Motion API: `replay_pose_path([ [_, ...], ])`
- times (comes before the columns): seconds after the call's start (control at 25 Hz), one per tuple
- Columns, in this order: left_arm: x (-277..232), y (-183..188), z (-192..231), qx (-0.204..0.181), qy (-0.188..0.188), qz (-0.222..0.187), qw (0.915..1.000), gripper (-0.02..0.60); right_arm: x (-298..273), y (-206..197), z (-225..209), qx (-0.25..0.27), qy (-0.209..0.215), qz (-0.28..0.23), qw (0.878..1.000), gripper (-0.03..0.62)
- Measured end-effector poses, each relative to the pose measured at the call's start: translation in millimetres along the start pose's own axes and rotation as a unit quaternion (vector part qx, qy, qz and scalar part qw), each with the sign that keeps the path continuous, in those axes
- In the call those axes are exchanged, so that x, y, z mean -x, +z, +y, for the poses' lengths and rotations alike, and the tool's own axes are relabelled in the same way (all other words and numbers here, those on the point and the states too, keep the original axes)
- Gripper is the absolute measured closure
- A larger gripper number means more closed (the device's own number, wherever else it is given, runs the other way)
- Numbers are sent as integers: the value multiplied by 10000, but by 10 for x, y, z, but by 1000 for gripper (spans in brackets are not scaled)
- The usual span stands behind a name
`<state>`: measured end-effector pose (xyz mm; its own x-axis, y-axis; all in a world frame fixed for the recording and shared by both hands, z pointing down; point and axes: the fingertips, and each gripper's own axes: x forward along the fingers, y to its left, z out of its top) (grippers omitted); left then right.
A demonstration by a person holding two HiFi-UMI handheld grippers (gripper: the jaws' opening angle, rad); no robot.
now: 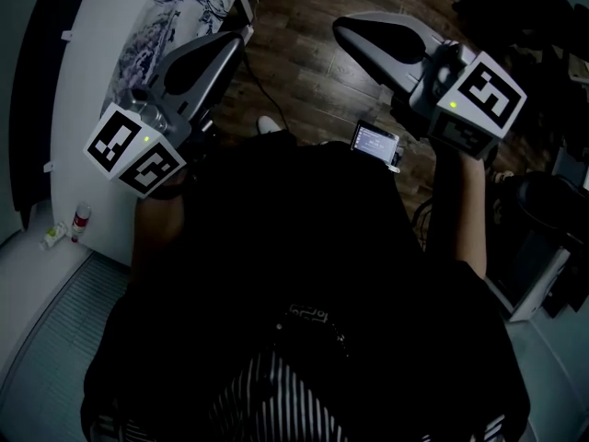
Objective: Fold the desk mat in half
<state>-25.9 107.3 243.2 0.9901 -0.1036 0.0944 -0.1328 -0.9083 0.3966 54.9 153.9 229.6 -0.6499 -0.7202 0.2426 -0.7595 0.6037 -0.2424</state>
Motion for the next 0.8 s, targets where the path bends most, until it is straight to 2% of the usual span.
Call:
replay_pose_path([
  [0.24,260,17,506,178,124,-58,9997,572,-504,80,10,102,56,120,9999,592],
  [0.48,357,78,705,113,157,-17,9998,572,-740,175,-119,-14,107,146,9998,592],
  [0.8,462,199,1129,191,511,-98,9985,572,-1211,325,-403,115,537,220,9982,592],
])
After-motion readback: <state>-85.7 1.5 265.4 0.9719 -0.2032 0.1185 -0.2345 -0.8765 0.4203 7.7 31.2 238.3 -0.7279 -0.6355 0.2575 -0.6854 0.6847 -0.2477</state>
